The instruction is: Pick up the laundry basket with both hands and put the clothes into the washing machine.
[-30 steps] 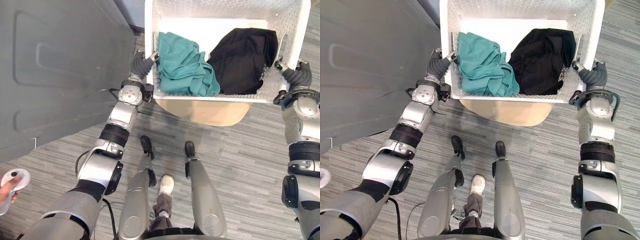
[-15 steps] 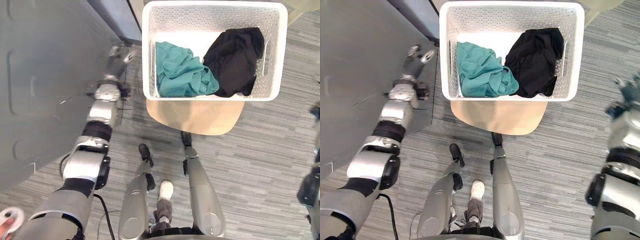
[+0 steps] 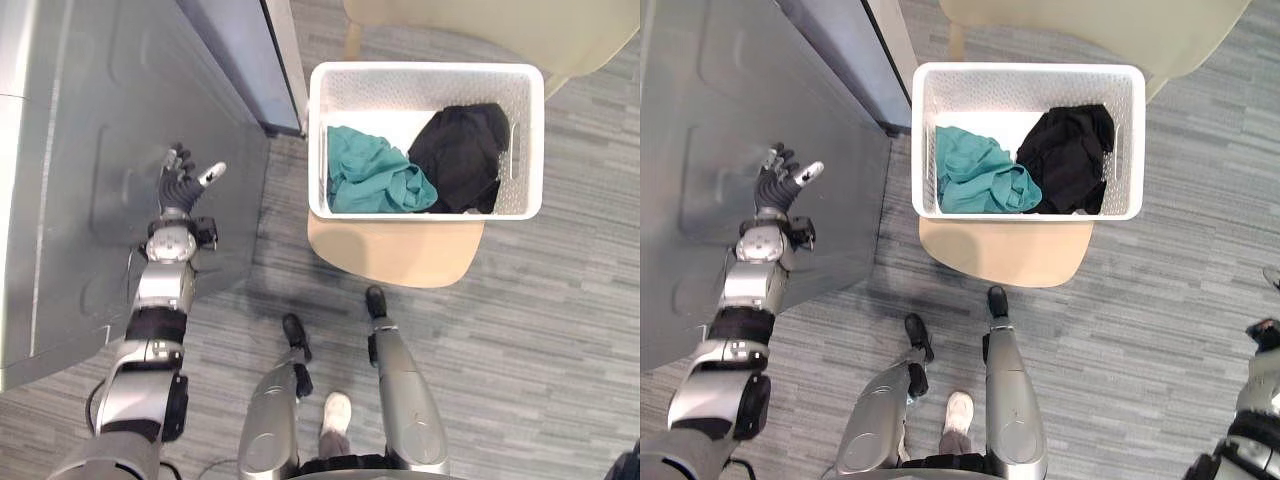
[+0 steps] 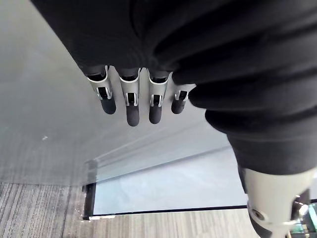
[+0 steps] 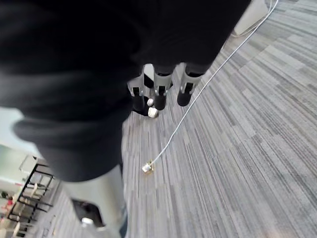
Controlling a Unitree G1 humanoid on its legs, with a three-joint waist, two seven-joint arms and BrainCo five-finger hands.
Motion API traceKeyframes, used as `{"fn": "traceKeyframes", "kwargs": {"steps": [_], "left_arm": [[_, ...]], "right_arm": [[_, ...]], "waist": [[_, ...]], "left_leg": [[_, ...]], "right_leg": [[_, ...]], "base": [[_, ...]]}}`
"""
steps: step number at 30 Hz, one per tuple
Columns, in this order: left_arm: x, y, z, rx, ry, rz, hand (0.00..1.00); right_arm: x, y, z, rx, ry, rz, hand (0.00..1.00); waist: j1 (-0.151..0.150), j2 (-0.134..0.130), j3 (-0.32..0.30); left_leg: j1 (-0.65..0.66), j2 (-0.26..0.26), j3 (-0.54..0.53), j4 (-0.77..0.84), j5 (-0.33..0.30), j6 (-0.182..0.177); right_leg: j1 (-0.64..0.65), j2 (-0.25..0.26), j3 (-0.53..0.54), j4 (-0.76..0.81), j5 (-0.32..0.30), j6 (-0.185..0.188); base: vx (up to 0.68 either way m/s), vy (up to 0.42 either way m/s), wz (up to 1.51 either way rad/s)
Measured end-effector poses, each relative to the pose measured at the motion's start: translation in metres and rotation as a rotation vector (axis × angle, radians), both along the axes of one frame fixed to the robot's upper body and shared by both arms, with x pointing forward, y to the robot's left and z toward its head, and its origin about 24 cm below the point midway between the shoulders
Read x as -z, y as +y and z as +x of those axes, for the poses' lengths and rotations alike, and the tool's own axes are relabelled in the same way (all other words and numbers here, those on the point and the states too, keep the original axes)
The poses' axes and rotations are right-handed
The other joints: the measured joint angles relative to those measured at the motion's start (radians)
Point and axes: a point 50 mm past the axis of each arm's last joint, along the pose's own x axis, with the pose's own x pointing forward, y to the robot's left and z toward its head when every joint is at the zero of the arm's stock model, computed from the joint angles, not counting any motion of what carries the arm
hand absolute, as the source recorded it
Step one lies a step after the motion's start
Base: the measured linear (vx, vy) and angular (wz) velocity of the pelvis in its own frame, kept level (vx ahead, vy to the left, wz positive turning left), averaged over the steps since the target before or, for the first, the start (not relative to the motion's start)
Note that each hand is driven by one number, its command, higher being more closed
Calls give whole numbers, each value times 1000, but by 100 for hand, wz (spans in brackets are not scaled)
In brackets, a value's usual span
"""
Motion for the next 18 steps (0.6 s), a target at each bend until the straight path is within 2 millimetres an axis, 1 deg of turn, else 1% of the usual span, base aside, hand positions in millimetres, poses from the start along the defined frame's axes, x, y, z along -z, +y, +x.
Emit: {"fn": "traceKeyframes", "kwargs": {"steps": [1, 3, 4, 5, 7, 8, 10, 11, 12, 13, 14, 15, 16, 17, 18], "left_arm": [[10, 1, -13, -14, 3, -30, 0], [19, 3, -27, -41, 3, -65, 0], [28, 4, -40, -69, 8, -101, 0], [33, 3, -47, -79, 17, -116, 0], [59, 2, -72, -127, 77, -180, 0], [65, 3, -78, -146, 94, -203, 0], [88, 0, -100, -199, 164, -263, 0], [93, -1, -105, -215, 177, -284, 0], [103, -5, -116, -248, 202, -332, 0], [108, -6, -121, -265, 214, -352, 0], [117, -8, -131, -300, 242, -387, 0], [126, -10, -138, -321, 276, -407, 0], [139, -14, -146, -341, 331, -436, 0], [157, -17, -153, -365, 404, -474, 0], [168, -20, -159, -381, 451, -497, 0]], "right_arm": [[7, 2, -15, 51, 11, -1, 0], [14, 6, -26, 90, 34, 3, 0], [21, 9, -34, 117, 64, 9, 0], [25, 11, -38, 127, 79, 15, 0], [44, 22, -52, 159, 138, 52, 0], [49, 24, -55, 165, 155, 62, 0], [68, 38, -68, 187, 206, 114, 0], [73, 43, -70, 190, 212, 132, 0], [83, 53, -75, 194, 220, 167, 0], [86, 58, -77, 193, 223, 180, 0], [94, 68, -79, 185, 229, 209, 0], [101, 76, -80, 175, 240, 235, 0], [111, 87, -80, 152, 260, 271, 0], [119, 98, -76, 123, 269, 308, 0], [123, 104, -74, 105, 273, 326, 0]], "waist": [[1, 3, -25], [3, 2, -35], [5, 7, -61], [5, 9, -71], [11, 25, -115], [12, 31, -127], [19, 57, -167], [20, 63, -177], [21, 75, -198], [22, 81, -203], [23, 76, -214], [25, 90, -233], [28, 86, -241], [28, 88, -248], [28, 88, -257]], "left_leg": [[29, 0, -2, -4, -34, 3], [56, -1, -2, -6, -41, 2], [76, -5, -3, -14, -53, 2], [86, -8, -3, -20, -54, 2], [125, -15, -3, -27, -64, 3], [133, -16, -2, -28, -68, 2], [164, -17, 0, -43, -72, -1], [172, -17, 0, -48, -72, -2], [187, -15, 1, -54, -72, -2], [198, -15, 1, -55, -70, 1], [211, -14, 2, -55, -69, 3], [220, -13, 3, -54, -69, 4], [233, -13, 4, -52, -69, 4], [246, -11, 3, -52, -70, 5], [247, -9, 3, -51, -72, 5]], "right_leg": [[28, -1, -12, -1, -28, -2], [54, -1, -14, -4, -31, -2], [69, 2, -14, -9, -41, 4], [78, 4, -13, -10, -41, 4], [112, 5, -6, -20, -41, 4], [118, 5, -3, -21, -41, 4], [148, 6, 5, -36, -39, 6], [157, 7, 6, -42, -38, 5], [172, 8, 7, -51, -36, 5], [183, 8, 7, -54, -35, 5], [196, 9, 7, -56, -35, 5], [207, 11, 7, -60, -34, 5], [224, 13, 6, -66, -32, 6], [239, 14, 5, -71, -31, 5], [240, 14, 4, -72, -31, 5]], "base": [[-12, 32, -2], [-76, 17, -2], [-99, 16, -4], [-100, 35, -8], [-83, 42, -11], [-54, 30, -12], [-31, 30, -9], [-20, 22, -6], [3, 18, -4], [16, 22, -6], [27, 19, -5], [23, 20, -5], [24, 19, -3], [0, 0, 0], [-10, -5, -3]]}}
